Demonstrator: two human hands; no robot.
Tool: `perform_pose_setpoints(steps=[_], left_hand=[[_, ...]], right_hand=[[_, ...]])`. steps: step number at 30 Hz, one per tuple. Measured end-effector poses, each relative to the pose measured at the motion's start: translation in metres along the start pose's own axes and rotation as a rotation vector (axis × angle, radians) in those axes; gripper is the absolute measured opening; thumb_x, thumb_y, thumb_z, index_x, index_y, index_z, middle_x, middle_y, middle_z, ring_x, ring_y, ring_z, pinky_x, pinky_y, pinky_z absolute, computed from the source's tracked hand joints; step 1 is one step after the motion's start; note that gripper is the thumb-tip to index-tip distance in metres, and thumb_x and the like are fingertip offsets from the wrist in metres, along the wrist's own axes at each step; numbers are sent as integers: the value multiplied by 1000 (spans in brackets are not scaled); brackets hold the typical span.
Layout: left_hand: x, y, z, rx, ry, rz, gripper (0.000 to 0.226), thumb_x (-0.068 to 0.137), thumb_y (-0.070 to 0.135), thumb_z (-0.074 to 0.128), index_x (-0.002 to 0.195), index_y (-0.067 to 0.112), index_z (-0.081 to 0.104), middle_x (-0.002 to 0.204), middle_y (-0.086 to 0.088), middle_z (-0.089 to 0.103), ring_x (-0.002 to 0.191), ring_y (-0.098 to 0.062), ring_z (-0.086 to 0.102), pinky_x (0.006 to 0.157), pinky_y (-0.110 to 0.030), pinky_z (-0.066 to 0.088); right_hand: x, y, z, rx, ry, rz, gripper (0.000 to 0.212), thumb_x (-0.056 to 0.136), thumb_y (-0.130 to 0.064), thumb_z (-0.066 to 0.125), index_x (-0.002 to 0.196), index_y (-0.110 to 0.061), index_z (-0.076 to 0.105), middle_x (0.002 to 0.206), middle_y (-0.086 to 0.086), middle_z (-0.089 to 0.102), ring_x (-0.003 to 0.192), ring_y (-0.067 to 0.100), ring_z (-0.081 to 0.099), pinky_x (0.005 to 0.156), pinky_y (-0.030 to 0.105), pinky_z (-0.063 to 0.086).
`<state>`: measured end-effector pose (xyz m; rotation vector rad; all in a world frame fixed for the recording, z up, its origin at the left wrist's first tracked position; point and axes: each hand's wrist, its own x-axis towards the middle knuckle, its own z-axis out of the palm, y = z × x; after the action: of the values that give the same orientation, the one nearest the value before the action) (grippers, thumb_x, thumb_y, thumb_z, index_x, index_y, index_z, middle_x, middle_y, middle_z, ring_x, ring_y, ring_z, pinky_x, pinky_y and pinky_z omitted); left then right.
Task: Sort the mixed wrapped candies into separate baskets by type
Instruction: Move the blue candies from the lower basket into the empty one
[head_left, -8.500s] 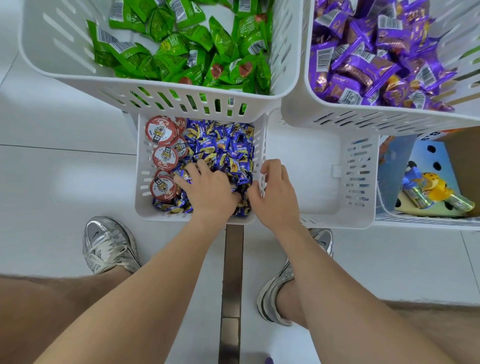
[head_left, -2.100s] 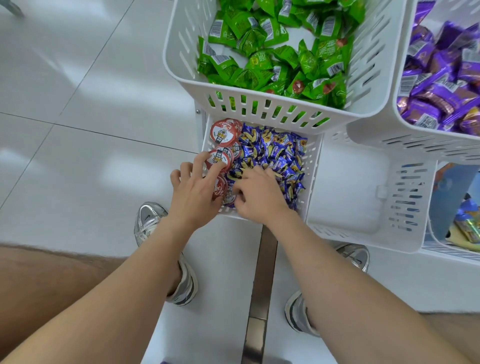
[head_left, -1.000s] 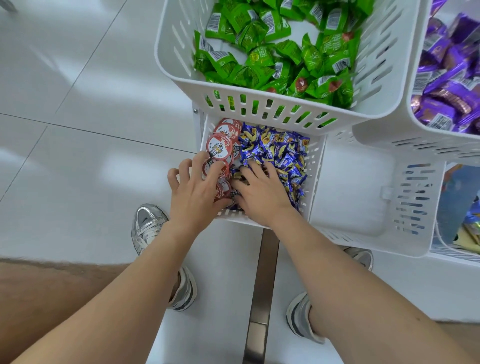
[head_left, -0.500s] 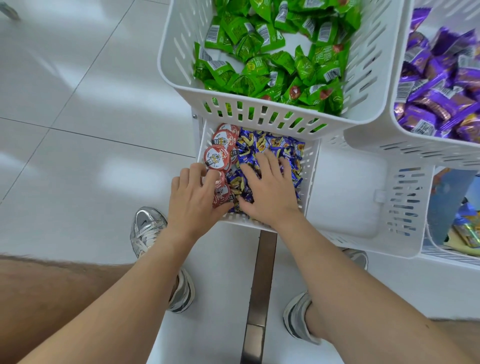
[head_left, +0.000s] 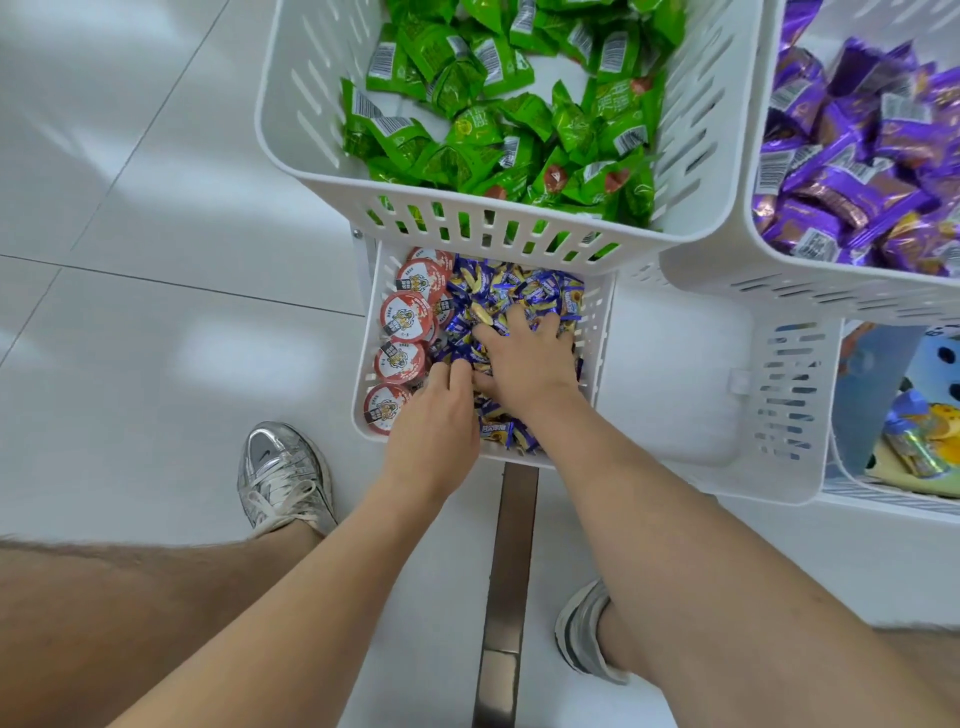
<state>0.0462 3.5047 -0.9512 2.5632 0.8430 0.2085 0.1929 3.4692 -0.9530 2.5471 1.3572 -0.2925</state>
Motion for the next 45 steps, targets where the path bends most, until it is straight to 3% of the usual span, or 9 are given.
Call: perform_pose_setpoints(steps=[6,12,21,27,30,34,37,40,45], left_hand=[[7,20,7,-275,-170,-198,40,82,10,59,119,5,44,112,-12,50,101,-37,52,76,-41,42],[18,24,10,-467,-319,-285,105,70,29,80,157,17,22,148,-12,39,137,-30,38,106,-38,38],[23,45,20,-247,-253,-353,79,74,23,84,142,19,46,140,-14,32,118,-44,51,108,-50,43],[26,66,24,-283,-56,-206,60,79,-11,59,134,12,59,136,-13,38,103,-35,58,93,-47,52],[30,74,22,-324,-24,-121,52,83,-8,56,129,15,62,133,-7,43,94,-34,61,91,-46,52],[33,75,20,-387,8,-66,36,92,10,52,123,23,64,125,1,52,94,-31,59,90,-48,52],[30,70,20,-312,-61,-153,35,95,33,53,129,28,60,135,-2,51,122,-35,48,104,-51,44],[22,62,24,-61,-229,-281,69,82,64,63,142,37,40,144,-5,34,130,-40,30,104,-59,37],[15,44,34,-75,-270,-339,116,57,77,75,151,33,23,147,-12,25,128,-47,35,103,-55,37]], right_hand=[[-1,14,-17,59,61,-36,46,104,-46,53,144,-24,45,143,15,45,112,43,58,79,46,52],[-34,34,-32,313,404,84,46,100,-48,57,142,-29,51,132,10,53,106,38,62,71,44,55],[-88,102,-3,682,728,303,36,92,-52,67,122,-33,63,106,-3,58,76,25,63,59,36,52],[-88,138,15,1034,408,566,33,87,-57,65,113,-36,61,95,-7,70,83,20,68,73,41,59],[-84,141,18,1320,182,644,29,93,-45,69,117,-30,63,101,-2,71,65,18,66,61,36,62],[-88,145,10,1715,-19,623,41,102,-42,61,141,-34,54,111,-1,65,80,20,63,66,28,55],[-90,149,7,1530,96,575,40,106,-41,51,145,-31,57,120,-12,61,103,14,61,77,25,50],[-89,143,3,1144,311,516,32,103,-21,46,124,-21,70,104,1,70,79,21,68,70,34,56],[-86,84,-13,705,461,29,27,90,-17,52,113,-16,68,110,6,62,99,26,60,74,38,53]])
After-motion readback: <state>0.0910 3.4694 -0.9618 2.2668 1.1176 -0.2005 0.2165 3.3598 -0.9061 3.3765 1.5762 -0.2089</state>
